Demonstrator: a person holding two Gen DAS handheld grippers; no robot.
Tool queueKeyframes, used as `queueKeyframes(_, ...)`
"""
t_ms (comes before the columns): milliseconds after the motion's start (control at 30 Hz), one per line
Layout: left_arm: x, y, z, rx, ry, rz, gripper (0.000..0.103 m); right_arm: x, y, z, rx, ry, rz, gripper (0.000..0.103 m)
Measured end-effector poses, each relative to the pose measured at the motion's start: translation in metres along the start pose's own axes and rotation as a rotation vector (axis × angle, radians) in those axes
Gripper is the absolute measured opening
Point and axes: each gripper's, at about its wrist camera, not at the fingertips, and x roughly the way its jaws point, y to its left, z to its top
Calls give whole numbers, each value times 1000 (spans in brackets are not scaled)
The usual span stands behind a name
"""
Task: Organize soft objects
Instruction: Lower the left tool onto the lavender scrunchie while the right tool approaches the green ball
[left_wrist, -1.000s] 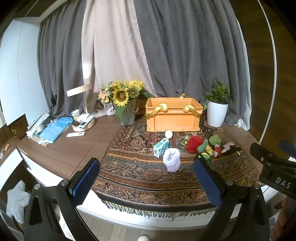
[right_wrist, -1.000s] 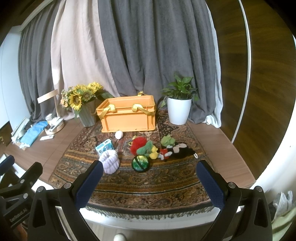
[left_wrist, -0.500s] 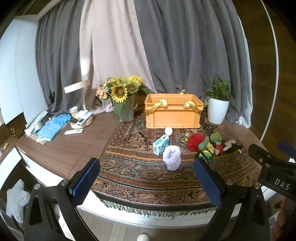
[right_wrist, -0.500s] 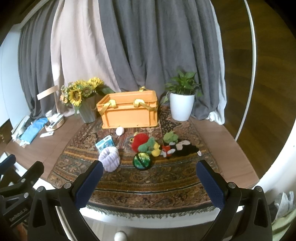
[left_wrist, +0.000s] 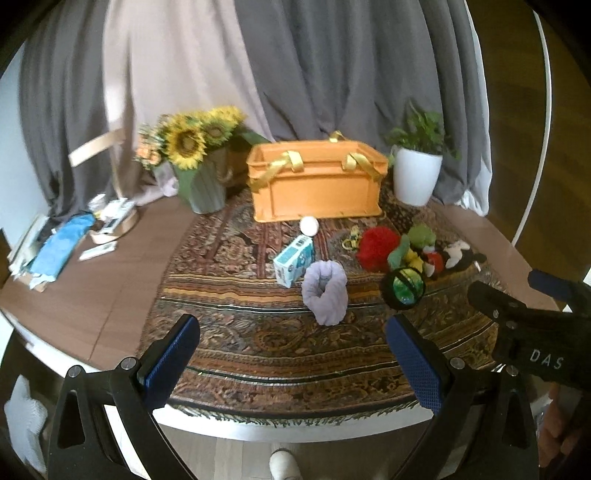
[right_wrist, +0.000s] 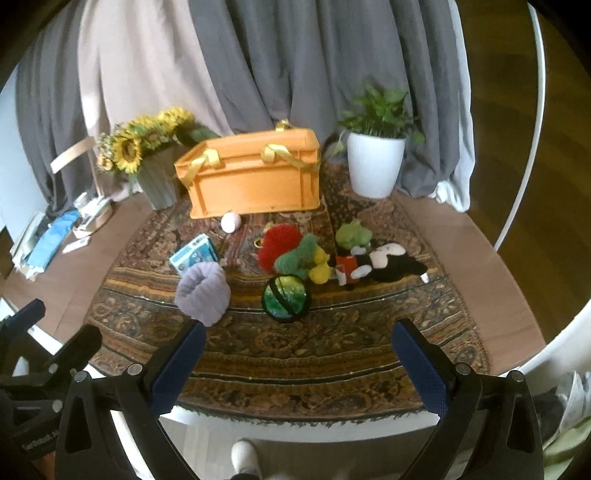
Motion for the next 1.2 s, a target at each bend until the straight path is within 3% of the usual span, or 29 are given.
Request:
queueKeyframes(400, 99, 14, 25, 89, 159, -162, 99, 75, 14, 14, 83, 139, -81, 96)
queueKeyframes(700, 148, 10, 26, 163, 252, -276, 96, 110, 15, 17, 112, 208, -119, 90)
queueKeyframes(833, 166, 4, 23, 148, 293, -289, 92, 129, 9, 16, 103, 250, -77, 85)
queueKeyframes(1200, 196, -14, 18, 88, 360, -207, 82, 172, -1, 11, 43, 357, 69, 75)
